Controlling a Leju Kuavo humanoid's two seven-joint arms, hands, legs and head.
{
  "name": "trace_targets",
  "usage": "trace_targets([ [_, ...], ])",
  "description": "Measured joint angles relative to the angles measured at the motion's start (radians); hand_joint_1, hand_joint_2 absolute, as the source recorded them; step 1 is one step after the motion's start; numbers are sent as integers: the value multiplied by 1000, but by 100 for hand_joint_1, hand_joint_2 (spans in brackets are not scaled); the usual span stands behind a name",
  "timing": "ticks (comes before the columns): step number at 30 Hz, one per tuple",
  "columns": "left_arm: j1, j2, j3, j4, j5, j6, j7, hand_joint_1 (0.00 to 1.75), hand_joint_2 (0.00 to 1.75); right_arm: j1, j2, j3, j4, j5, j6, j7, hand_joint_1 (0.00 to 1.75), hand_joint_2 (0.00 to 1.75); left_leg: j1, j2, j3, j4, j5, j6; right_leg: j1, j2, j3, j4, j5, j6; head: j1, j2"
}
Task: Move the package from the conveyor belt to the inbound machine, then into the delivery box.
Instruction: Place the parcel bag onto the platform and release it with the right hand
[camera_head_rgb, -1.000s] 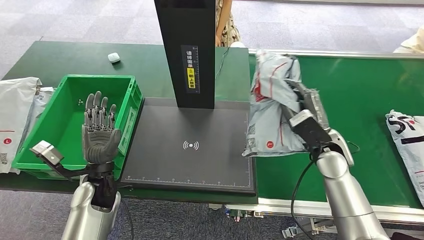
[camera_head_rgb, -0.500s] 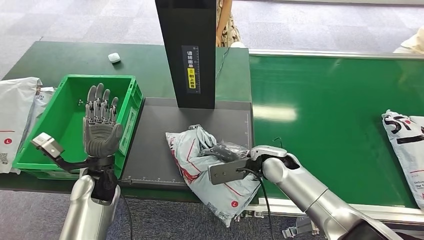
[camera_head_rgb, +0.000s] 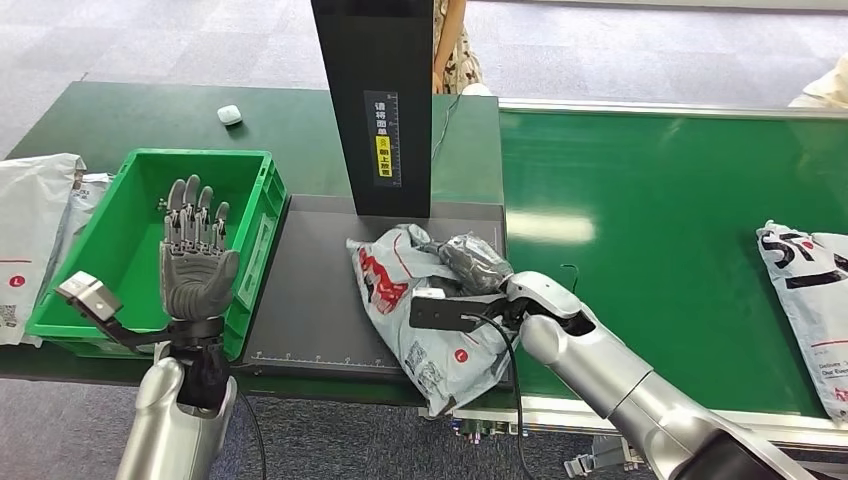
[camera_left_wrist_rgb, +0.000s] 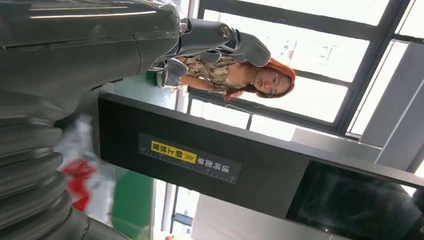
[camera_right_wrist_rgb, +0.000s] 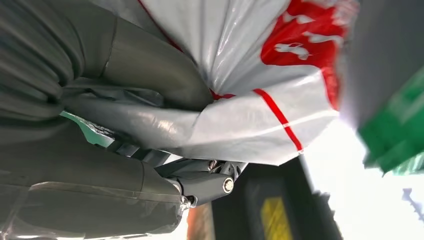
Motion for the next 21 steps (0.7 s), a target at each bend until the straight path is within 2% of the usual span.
trace_targets([
  [5,7,6,0,-8,3,7,0,0,175,27,11,-78,0,33,-26,3,175,175,0,0,0,0,0,0,0,0,0,0,0,0,0,0],
  [14,7,10,0,-10,4,7,0,0,175,48,21,-117,0,35,-37,2,175,175,0,0,-1,0,0,0,0,0,0,0,0,0,0,0],
  [21,-12,10,-31,1,18,13,-3,0,175,91,66,-218,26,-64,-131,-63,175,175,0,0,-1,0,0,0,0,0,-1,0,0,0,0,0],
])
